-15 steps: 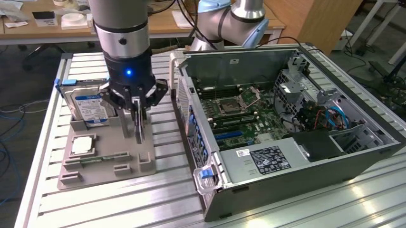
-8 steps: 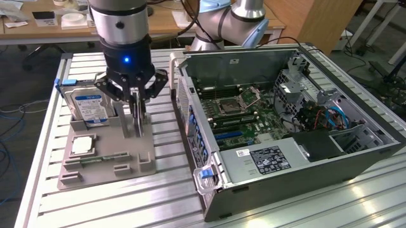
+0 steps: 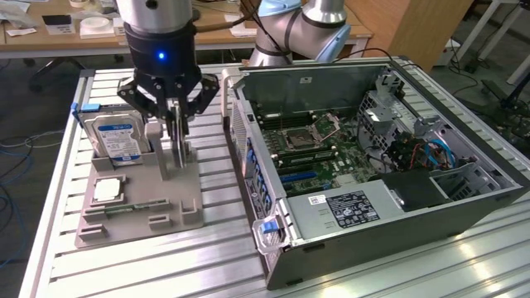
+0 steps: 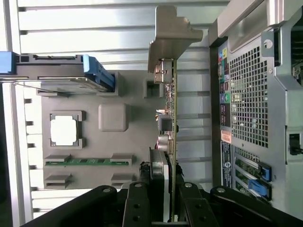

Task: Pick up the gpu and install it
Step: 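Pick up the gpu and move the gpu toward the slot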

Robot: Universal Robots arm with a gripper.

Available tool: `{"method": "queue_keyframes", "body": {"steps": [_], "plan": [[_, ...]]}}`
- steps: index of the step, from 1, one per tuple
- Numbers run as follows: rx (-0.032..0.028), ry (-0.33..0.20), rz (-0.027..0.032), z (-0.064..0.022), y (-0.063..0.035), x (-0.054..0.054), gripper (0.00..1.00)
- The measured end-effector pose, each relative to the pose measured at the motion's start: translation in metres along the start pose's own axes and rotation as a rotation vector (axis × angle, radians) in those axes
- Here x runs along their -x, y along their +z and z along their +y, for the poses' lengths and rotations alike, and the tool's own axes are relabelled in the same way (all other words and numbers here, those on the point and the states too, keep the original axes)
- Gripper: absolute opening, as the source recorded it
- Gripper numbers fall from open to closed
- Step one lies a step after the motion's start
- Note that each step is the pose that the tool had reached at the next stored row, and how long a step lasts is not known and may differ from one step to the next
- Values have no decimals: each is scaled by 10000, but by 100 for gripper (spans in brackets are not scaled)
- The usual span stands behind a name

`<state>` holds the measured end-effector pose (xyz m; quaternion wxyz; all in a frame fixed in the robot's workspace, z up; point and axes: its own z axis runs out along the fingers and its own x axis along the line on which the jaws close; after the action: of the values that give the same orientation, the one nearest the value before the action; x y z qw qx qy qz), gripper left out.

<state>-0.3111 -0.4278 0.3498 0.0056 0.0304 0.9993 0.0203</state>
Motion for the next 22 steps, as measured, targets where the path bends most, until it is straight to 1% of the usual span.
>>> {"method": "queue_keyframes", "body": {"steps": [5,6,7,9,17,22], "plan": [[7,0,0,7,-176,2,28],[10,0,0,10,-258,2,28],[14,1,1,17,-422,4,28],[20,0,1,29,-717,7,28],[24,0,2,30,-728,13,28],[25,-1,1,34,-726,83,28]]}}
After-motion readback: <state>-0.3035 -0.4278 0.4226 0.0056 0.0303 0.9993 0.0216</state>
